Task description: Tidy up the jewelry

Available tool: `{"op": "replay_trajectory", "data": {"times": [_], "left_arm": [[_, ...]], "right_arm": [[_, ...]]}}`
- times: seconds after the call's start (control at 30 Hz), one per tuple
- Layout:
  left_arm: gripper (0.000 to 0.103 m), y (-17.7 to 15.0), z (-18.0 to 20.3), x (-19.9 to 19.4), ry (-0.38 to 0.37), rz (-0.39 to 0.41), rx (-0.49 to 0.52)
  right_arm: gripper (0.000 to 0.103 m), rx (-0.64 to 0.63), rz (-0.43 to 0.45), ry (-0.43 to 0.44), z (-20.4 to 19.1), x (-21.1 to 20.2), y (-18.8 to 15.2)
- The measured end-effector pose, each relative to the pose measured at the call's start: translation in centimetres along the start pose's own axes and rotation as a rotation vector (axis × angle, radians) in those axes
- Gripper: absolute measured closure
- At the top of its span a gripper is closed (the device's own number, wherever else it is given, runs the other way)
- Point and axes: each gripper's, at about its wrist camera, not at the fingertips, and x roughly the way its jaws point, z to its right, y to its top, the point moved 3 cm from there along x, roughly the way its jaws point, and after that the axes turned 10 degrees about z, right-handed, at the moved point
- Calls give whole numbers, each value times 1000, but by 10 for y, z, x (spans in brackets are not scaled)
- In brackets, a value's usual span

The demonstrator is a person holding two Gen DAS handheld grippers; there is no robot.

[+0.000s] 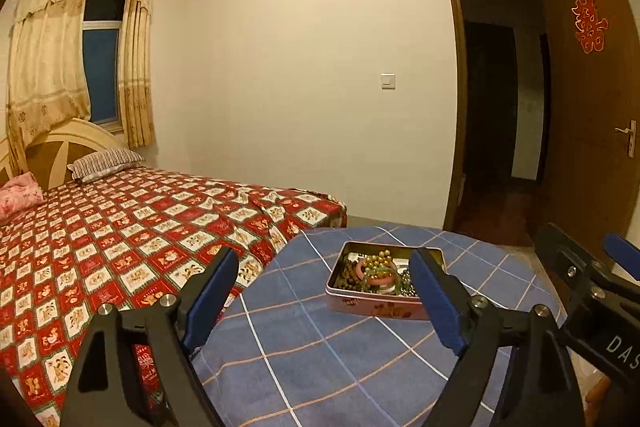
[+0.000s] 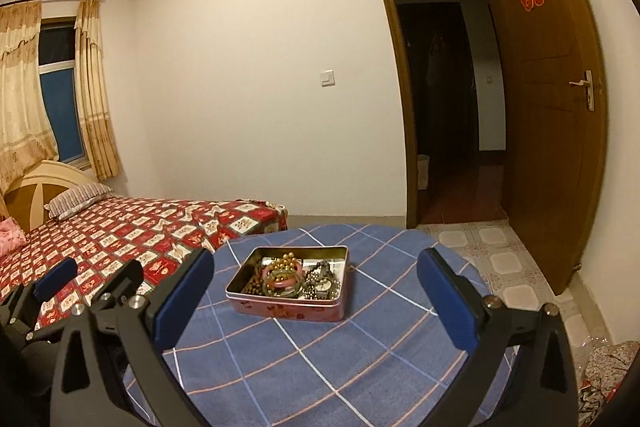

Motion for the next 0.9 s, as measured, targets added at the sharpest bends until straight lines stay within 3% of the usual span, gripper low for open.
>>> {"op": "replay_trajectory", "data": {"times": [0.9], "left_arm": [[13,2,1,-2,-4,-4,5]], "right_arm": [[0,24,16,-6,7,-6,4]]}}
